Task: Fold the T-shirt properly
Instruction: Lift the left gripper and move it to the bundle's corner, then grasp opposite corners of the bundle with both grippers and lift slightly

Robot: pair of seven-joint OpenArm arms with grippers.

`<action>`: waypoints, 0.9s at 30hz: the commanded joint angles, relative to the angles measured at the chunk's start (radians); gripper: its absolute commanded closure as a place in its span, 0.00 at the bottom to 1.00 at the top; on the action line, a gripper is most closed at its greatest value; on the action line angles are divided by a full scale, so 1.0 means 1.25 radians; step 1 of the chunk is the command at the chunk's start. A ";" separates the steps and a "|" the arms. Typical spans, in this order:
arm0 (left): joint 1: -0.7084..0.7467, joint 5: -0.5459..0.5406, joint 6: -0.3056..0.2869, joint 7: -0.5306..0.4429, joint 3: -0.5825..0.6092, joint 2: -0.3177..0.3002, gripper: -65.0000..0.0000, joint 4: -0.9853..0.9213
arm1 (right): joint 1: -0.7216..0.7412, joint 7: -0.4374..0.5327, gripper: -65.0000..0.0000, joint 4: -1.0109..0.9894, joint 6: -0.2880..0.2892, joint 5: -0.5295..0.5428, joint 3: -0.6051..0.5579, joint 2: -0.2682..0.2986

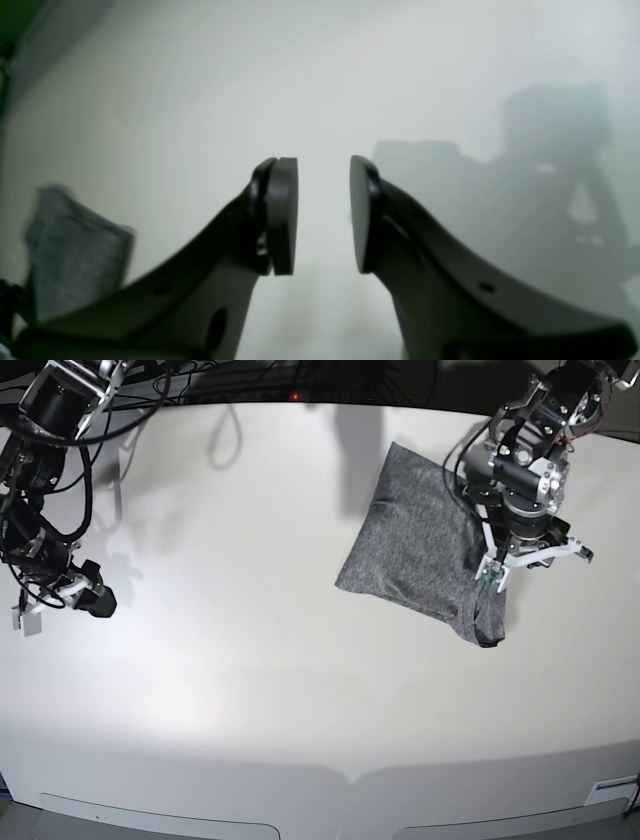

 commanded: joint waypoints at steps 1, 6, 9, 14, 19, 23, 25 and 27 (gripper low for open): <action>-0.009 0.019 0.008 -0.009 -0.005 -0.010 0.75 -0.010 | 0.013 0.003 0.74 0.016 0.004 0.031 -0.002 0.009; -0.025 0.033 0.012 -0.018 -0.005 -0.010 0.75 -0.136 | 0.013 -0.004 0.74 0.016 0.004 0.037 -0.041 -0.017; -0.040 0.127 0.064 -0.008 -0.005 -0.010 0.75 -0.183 | 0.013 -0.003 0.74 0.016 0.004 0.037 -0.081 -0.028; -0.073 0.248 0.152 0.080 -0.005 -0.023 0.75 -0.185 | 0.013 -0.001 0.74 0.016 0.004 0.037 -0.175 -0.037; -0.053 0.269 0.197 0.106 -0.005 -0.025 0.75 -0.117 | 0.031 0.002 0.74 0.016 0.004 0.016 -0.300 -0.037; -0.001 0.271 0.203 0.103 -0.005 -0.024 0.75 0.023 | 0.086 0.039 0.74 0.016 0.004 -0.051 -0.408 -0.037; 0.027 0.248 0.203 0.103 -0.005 -0.025 0.75 0.096 | 0.117 0.059 0.74 0.016 0.004 -0.057 -0.463 -0.038; 0.050 0.208 0.203 0.091 -0.005 -0.023 0.75 0.151 | 0.148 0.062 0.74 0.016 0.004 -0.059 -0.516 -0.049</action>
